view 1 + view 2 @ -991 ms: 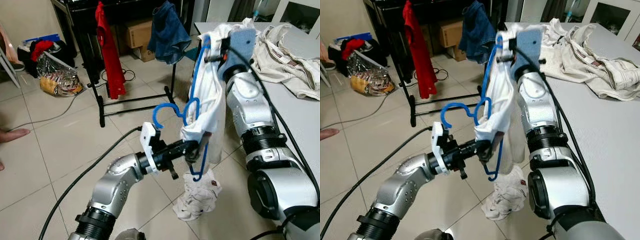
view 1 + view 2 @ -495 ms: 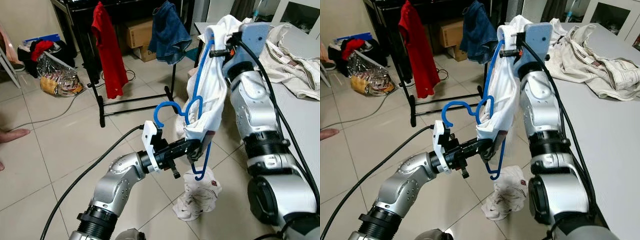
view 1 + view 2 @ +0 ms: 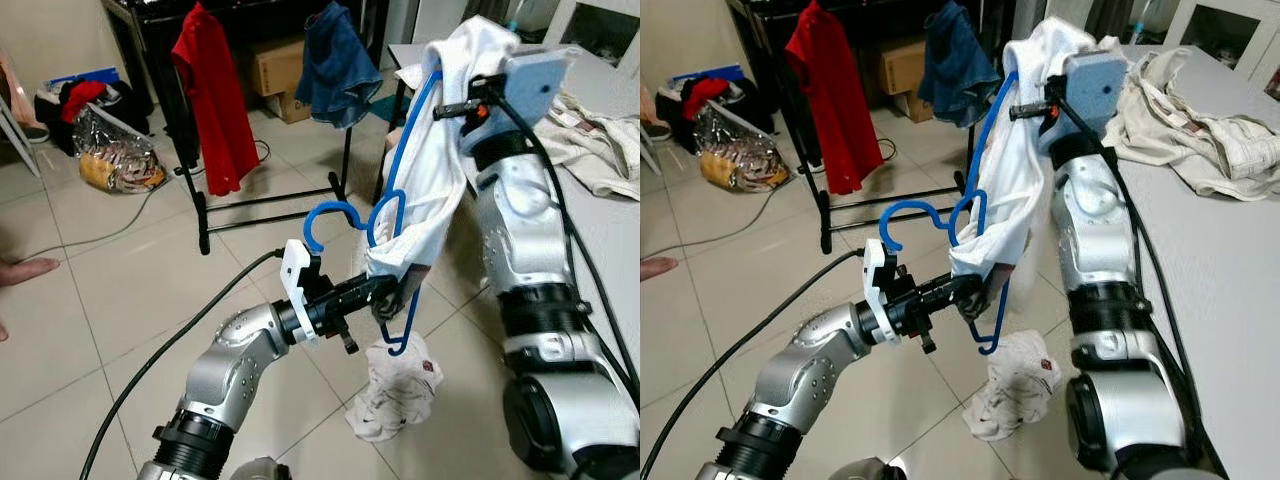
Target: Hang hanger
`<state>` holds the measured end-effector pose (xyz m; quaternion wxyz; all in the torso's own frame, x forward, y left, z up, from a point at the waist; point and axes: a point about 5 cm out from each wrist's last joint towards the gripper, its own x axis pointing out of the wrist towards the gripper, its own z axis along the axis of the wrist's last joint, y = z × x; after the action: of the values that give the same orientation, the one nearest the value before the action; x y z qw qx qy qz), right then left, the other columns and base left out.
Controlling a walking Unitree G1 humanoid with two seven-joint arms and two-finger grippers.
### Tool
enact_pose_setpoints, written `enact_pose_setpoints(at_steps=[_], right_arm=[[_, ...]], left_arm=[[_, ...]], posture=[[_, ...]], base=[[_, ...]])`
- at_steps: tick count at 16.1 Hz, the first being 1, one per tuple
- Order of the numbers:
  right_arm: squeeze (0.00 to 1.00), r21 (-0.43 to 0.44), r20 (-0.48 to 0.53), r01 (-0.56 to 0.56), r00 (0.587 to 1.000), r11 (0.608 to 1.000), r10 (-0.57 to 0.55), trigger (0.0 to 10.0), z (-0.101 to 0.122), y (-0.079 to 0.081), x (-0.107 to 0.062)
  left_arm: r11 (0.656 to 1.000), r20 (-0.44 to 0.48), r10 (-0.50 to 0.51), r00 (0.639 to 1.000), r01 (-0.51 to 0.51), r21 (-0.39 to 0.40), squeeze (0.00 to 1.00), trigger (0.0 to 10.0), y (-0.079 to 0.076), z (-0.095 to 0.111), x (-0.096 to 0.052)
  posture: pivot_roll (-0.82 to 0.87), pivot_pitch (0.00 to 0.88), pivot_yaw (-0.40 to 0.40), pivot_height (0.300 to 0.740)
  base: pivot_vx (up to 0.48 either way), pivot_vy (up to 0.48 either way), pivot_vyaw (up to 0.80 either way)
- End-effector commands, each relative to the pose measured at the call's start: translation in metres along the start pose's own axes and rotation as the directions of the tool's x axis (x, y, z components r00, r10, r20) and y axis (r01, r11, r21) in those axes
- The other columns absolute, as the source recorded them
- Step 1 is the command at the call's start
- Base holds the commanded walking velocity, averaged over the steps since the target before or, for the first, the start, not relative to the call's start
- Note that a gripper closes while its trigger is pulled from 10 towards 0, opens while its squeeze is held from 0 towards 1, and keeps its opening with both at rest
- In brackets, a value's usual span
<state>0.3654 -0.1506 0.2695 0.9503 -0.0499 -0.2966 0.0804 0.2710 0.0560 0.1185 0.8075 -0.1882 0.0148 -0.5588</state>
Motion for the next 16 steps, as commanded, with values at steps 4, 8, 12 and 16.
enact_pose_setpoints(at_steps=[4,8,12,16], right_arm=[[0.00,-0.073,0.065,-0.004,0.998,0.997,0.009,10.0,0.009,-0.001,-0.002],[0.00,-0.145,0.054,-0.068,0.996,0.987,0.077,10.0,0.004,0.006,-0.007],[0.00,-0.229,0.000,-0.084,0.996,0.970,0.086,10.0,-0.013,-0.001,-0.021],[0.00,-0.324,-0.013,-0.070,0.997,0.943,0.070,10.0,-0.018,-0.006,-0.023]], left_arm=[[1.000,0.005,-0.002,1.000,0.002,-0.011,0.00,10.0,0.001,0.003,0.002],[1.000,0.012,0.003,1.000,-0.003,-0.012,0.00,10.0,0.001,0.004,0.003],[1.000,0.019,0.014,1.000,-0.014,-0.011,0.00,10.0,0.002,0.005,0.001],[1.000,0.021,0.012,1.000,-0.011,-0.012,0.00,10.0,0.001,0.005,0.003]], posture=[[0.00,0.000,0.047,0.723],[0.01,0.000,0.043,0.723],[0.01,0.000,0.040,0.723],[0.01,0.000,0.042,0.723]], base=[[0.000,0.000,0.00],[0.000,0.000,0.00],[0.000,0.000,0.00],[0.000,0.000,0.00]])
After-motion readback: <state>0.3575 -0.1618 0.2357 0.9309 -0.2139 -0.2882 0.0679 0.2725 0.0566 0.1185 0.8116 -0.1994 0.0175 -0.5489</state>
